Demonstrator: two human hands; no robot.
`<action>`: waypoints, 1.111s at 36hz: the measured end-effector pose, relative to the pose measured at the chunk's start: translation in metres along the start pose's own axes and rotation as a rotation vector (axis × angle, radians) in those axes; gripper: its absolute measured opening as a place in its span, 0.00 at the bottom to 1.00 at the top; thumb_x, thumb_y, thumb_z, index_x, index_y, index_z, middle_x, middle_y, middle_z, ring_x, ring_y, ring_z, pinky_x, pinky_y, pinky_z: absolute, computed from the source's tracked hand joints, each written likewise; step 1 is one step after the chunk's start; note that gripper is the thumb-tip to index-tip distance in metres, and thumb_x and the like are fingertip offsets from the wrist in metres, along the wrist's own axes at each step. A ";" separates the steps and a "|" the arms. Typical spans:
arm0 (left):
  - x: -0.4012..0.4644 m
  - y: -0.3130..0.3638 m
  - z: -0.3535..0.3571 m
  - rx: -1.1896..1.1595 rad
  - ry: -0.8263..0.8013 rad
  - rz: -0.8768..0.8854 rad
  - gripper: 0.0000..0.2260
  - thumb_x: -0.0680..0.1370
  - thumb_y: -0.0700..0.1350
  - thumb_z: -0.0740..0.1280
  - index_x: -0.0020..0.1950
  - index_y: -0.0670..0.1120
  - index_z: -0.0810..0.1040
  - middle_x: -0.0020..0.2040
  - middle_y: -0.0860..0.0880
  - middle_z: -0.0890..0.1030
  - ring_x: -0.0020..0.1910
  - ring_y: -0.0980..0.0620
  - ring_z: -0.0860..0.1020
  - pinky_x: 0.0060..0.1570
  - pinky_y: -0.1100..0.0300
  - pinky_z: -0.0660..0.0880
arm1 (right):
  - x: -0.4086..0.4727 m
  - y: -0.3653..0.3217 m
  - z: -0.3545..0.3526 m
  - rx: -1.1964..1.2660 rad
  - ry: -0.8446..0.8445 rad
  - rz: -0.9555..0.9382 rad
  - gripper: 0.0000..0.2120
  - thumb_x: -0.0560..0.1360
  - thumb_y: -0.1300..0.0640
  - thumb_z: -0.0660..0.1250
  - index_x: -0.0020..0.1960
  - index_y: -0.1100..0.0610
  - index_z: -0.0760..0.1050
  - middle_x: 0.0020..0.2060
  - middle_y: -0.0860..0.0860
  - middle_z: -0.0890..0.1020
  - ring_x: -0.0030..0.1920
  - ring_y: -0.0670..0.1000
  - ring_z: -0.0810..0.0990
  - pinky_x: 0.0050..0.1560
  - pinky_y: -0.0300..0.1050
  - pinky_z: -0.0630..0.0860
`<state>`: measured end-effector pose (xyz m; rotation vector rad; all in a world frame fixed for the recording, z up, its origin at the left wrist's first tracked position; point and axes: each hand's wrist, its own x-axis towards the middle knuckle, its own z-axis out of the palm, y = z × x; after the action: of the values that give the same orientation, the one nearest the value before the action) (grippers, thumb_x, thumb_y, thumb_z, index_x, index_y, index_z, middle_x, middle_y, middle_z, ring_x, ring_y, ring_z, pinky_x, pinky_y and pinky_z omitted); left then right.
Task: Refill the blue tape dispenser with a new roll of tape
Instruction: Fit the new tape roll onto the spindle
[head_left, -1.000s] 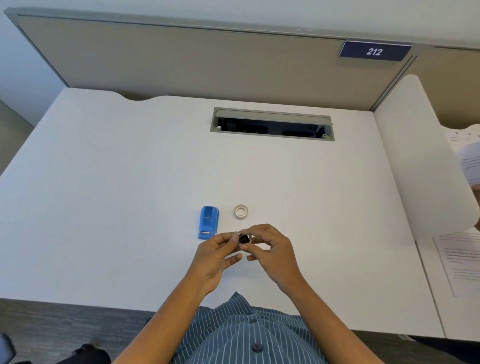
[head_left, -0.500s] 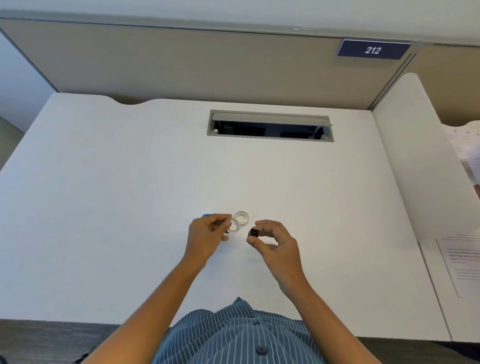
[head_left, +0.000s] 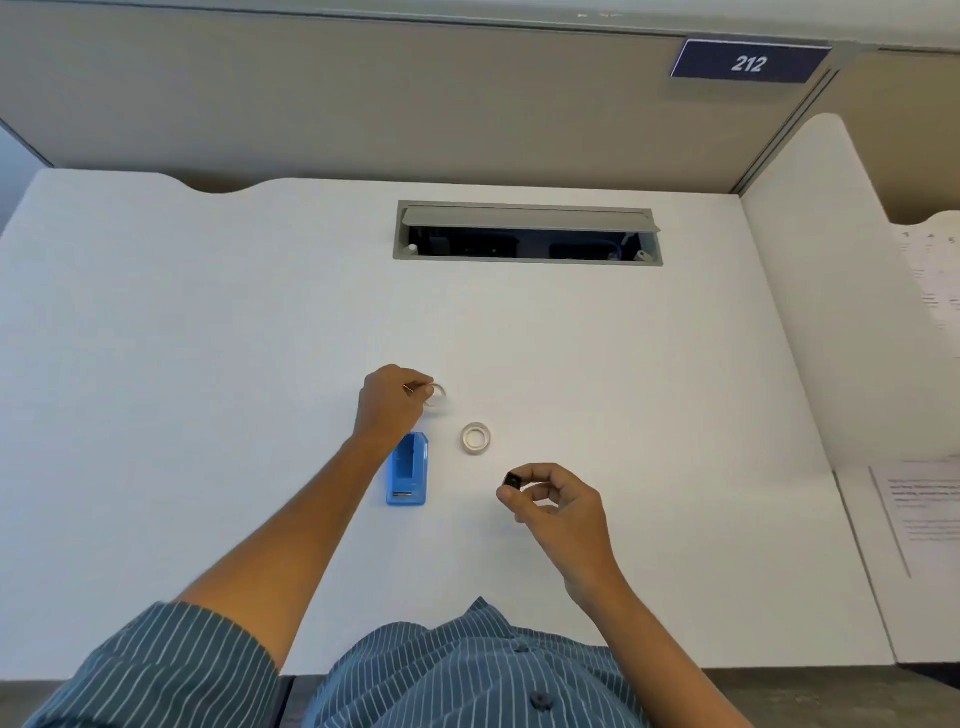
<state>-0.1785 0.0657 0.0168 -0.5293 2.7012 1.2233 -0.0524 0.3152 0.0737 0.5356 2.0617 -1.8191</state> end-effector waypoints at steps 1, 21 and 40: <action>0.003 -0.001 0.002 0.008 -0.007 -0.002 0.08 0.80 0.43 0.76 0.58 0.45 0.89 0.56 0.46 0.87 0.48 0.54 0.81 0.54 0.62 0.75 | 0.001 0.001 0.000 -0.004 0.002 0.007 0.08 0.73 0.55 0.83 0.50 0.46 0.88 0.44 0.47 0.90 0.49 0.58 0.87 0.53 0.56 0.86; 0.020 -0.005 0.011 0.015 -0.055 -0.033 0.08 0.80 0.40 0.73 0.58 0.43 0.88 0.59 0.45 0.87 0.56 0.48 0.84 0.57 0.62 0.74 | 0.016 -0.002 0.005 -0.024 0.002 0.060 0.10 0.73 0.54 0.84 0.53 0.48 0.88 0.45 0.50 0.90 0.50 0.58 0.87 0.58 0.61 0.87; -0.055 0.021 0.060 0.352 -0.257 0.150 0.30 0.74 0.61 0.77 0.65 0.43 0.76 0.62 0.45 0.78 0.61 0.45 0.77 0.59 0.52 0.78 | 0.014 0.002 -0.005 0.038 0.038 0.018 0.10 0.73 0.54 0.84 0.50 0.43 0.87 0.44 0.48 0.90 0.47 0.57 0.88 0.46 0.38 0.85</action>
<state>-0.1361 0.1374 0.0059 -0.1166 2.6789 0.7517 -0.0636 0.3212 0.0660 0.6021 2.0432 -1.8553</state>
